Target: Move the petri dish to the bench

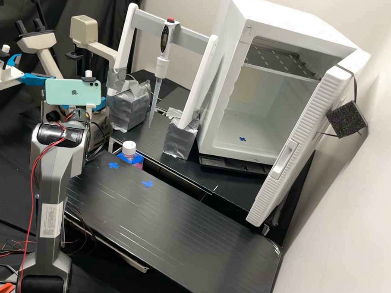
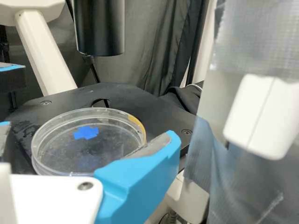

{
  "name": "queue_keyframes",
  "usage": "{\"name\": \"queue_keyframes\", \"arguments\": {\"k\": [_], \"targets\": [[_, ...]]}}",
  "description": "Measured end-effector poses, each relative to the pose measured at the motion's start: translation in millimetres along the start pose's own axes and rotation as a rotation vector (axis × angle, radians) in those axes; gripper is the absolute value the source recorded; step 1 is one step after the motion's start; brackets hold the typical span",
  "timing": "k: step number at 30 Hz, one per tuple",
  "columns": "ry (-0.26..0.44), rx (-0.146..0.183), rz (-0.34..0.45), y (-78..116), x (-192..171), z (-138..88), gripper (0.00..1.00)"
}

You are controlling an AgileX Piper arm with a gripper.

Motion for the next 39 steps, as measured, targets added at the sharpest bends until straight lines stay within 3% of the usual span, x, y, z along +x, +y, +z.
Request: {"name": "queue_keyframes", "arguments": {"k": [9, 14, 25, 26, 39], "targets": [[0.012, -0.013, -0.015, -1.3, 0.0, -1.1, 0.0], [0.015, -0.001, -0.016, -2.1, -0.4, -0.8, 0.0], [0.03, -0.006, -0.021, -5.6, -1.4, -1.6, 0.0], [0.033, -0.006, -0.02, -5.9, -1.7, -1.5, 1.0], [0.01, -0.027, 0.008, -6.2, -1.9, -0.9, 1.0]]}}
